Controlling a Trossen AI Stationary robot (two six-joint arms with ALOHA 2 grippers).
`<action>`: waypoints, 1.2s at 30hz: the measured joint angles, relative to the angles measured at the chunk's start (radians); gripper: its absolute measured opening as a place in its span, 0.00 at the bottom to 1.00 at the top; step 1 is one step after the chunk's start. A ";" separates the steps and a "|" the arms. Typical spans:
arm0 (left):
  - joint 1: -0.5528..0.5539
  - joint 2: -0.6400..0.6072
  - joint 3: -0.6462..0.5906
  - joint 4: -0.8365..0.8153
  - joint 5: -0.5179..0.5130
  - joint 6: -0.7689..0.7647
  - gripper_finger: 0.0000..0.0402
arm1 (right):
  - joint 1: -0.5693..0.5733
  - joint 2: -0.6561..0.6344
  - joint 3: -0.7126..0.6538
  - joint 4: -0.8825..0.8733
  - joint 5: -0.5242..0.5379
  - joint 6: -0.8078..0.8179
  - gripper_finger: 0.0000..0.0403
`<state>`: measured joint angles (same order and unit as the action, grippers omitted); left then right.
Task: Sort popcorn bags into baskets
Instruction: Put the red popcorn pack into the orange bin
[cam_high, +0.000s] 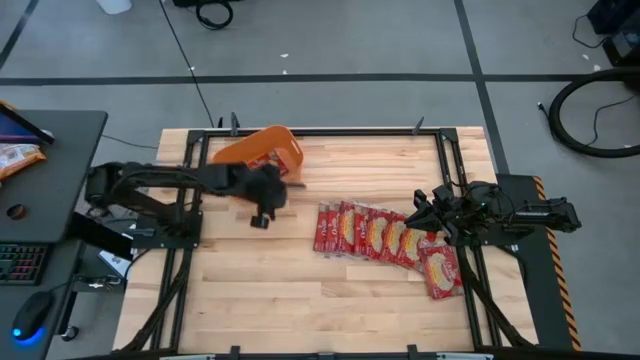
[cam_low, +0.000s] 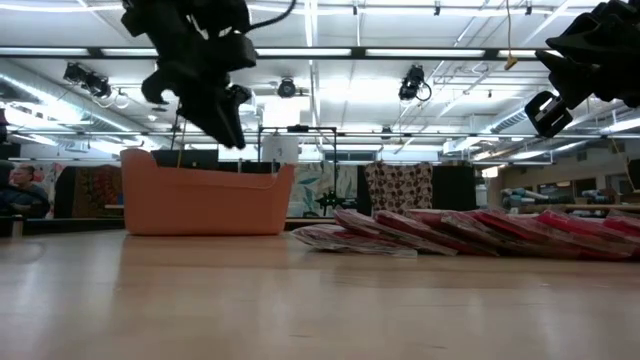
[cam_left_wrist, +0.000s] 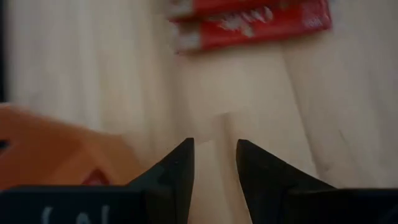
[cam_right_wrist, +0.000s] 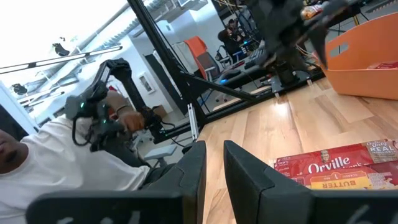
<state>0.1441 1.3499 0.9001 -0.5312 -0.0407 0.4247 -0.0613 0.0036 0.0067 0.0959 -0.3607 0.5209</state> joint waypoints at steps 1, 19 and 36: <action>-0.028 0.022 0.000 0.000 -0.013 0.000 0.31 | 0.000 0.000 0.000 0.000 0.000 0.000 0.15; -0.262 0.288 0.087 0.201 -0.193 0.058 0.31 | 0.000 0.000 0.000 0.007 0.000 0.000 0.15; -0.233 0.479 0.100 0.534 -0.192 0.634 0.31 | 0.000 0.003 0.000 0.019 0.000 0.000 0.15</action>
<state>-0.0891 1.8290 1.0000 0.0025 -0.2331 1.0586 -0.0612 0.0063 0.0067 0.1148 -0.3603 0.5209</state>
